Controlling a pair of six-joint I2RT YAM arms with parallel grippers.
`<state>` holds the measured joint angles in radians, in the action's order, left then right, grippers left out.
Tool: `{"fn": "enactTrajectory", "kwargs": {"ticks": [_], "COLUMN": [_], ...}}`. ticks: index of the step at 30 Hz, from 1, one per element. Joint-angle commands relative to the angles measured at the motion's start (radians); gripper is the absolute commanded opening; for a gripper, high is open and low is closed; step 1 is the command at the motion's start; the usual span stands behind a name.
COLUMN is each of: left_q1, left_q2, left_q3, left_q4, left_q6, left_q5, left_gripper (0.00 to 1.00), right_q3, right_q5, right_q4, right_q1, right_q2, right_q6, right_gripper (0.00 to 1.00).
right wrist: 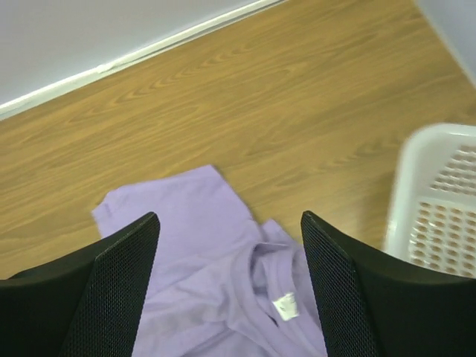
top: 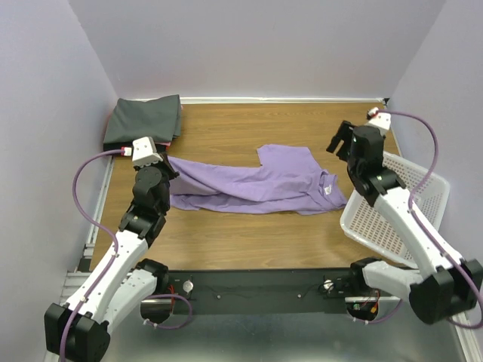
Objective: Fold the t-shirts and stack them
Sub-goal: Flatten the tshirt out
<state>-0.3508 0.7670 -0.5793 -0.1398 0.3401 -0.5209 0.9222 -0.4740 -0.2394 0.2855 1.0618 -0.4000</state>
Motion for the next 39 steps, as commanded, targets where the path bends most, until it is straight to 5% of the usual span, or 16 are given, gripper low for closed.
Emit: {"fn": "enactTrajectory", "kwargs": {"ticks": [1,8,16,39], "left_q1": [0.004,0.006,0.006,0.006], "left_q2": [0.028,0.084,0.117,0.081], "left_q3": [0.016,0.024,0.015,0.022], "left_q4": [-0.038,-0.064,-0.075,-0.066], "left_q6": [0.02,0.016,0.004,-0.004], "left_q5": [0.035,0.068,0.094,0.084], "left_gripper": [0.0,0.0,0.0,0.0], "right_q3": [0.121,0.323,0.458,0.52], "right_q5": [0.161,0.327,0.272,0.577], "right_q4": [0.041,0.117,0.118,0.15], "right_q1": [-0.005,-0.005,-0.014,-0.112], "right_q2": [0.163,0.594,0.897,1.083], "right_q6": [0.047,0.079,0.07,0.052], "right_gripper": [0.84,0.82,0.77,0.58]}}
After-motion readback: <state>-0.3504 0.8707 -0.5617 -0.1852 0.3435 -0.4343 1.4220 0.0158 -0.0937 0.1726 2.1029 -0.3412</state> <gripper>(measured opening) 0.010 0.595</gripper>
